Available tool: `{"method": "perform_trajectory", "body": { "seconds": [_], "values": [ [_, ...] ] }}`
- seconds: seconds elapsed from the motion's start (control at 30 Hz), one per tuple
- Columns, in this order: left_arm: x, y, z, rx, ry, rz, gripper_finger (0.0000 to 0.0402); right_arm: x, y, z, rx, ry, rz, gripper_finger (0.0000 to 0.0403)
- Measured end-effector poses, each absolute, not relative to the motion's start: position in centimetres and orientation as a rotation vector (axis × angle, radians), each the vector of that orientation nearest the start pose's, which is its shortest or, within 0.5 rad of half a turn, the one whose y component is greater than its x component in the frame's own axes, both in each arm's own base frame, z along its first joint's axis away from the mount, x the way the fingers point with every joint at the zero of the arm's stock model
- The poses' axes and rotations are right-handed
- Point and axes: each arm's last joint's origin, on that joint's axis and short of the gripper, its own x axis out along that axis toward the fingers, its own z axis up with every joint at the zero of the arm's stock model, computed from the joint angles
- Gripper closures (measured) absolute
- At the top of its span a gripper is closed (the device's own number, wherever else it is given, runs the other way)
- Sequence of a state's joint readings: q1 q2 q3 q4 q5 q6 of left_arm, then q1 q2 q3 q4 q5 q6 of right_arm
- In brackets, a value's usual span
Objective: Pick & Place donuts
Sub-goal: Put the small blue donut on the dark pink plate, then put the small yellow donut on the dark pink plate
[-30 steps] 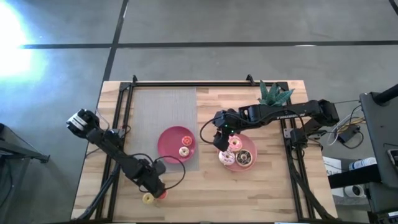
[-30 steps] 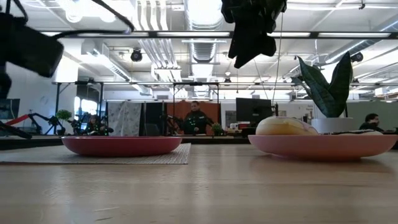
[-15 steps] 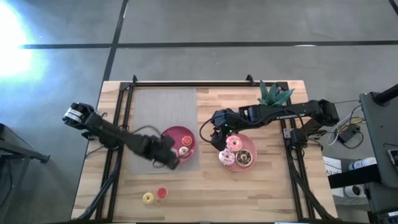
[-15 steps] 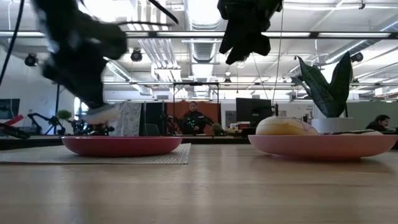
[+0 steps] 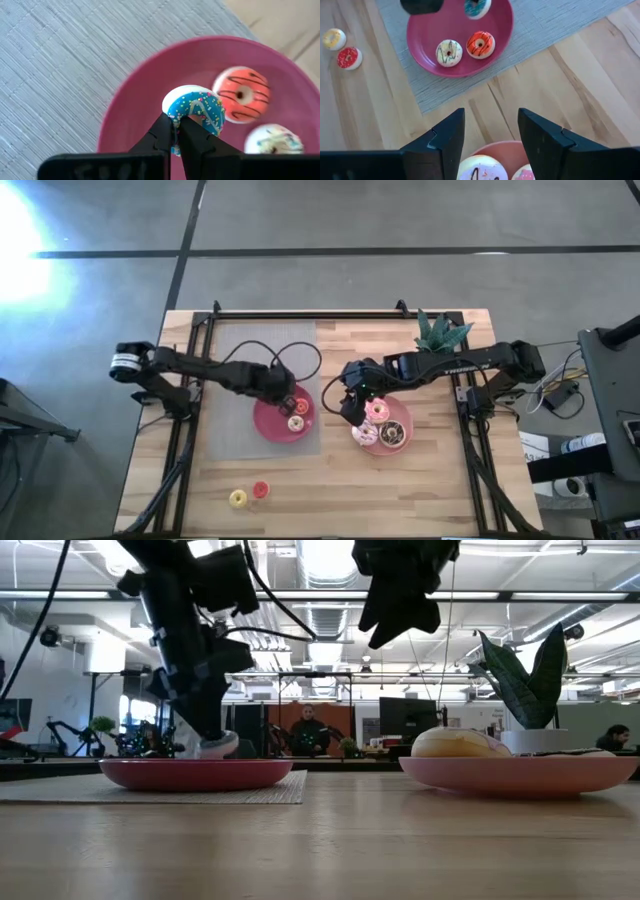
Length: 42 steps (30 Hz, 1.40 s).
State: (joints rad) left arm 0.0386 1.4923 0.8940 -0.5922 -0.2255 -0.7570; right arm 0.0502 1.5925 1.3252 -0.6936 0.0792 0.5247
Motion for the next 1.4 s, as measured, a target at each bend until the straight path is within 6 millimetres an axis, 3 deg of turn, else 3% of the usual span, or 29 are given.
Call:
{"method": "perform_trajectory", "body": {
  "seconds": [0.2,0.5,0.67,0.77,0.93,1.2,1.4],
  "values": [
    [27.4,2.4,18.3,-0.56,1.047,0.656,0.0389,33.3,1.4,28.0,0.421,0.93,-0.278,0.0227],
    [27.3,2.3,18.1,-0.582,1.087,0.632,0.0286,33.5,1.4,28.0,0.424,0.896,-0.27,0.0227],
    [27.0,1.6,18.8,-0.559,1.139,0.628,0.0263,33.5,1.4,28.0,0.419,0.896,-0.268,0.0227],
    [26.9,-0.6,20.6,-0.496,1.11,0.513,0.0262,33.5,1.4,28.0,0.417,0.896,-0.267,0.0227],
    [25.7,-6.1,22.7,-0.399,1.119,0.233,0.0262,33.5,1.4,28.0,0.412,0.898,-0.264,0.0227],
    [21.4,-14.4,22.5,-0.522,1.319,-0.078,0.0262,33.6,1.4,28.0,0.391,0.896,-0.253,0.0227],
    [18.9,-18.1,21.7,-0.468,1.337,-0.056,0.0262,33.7,1.4,28.1,0.381,0.886,-0.244,0.0227]
  ]
}}
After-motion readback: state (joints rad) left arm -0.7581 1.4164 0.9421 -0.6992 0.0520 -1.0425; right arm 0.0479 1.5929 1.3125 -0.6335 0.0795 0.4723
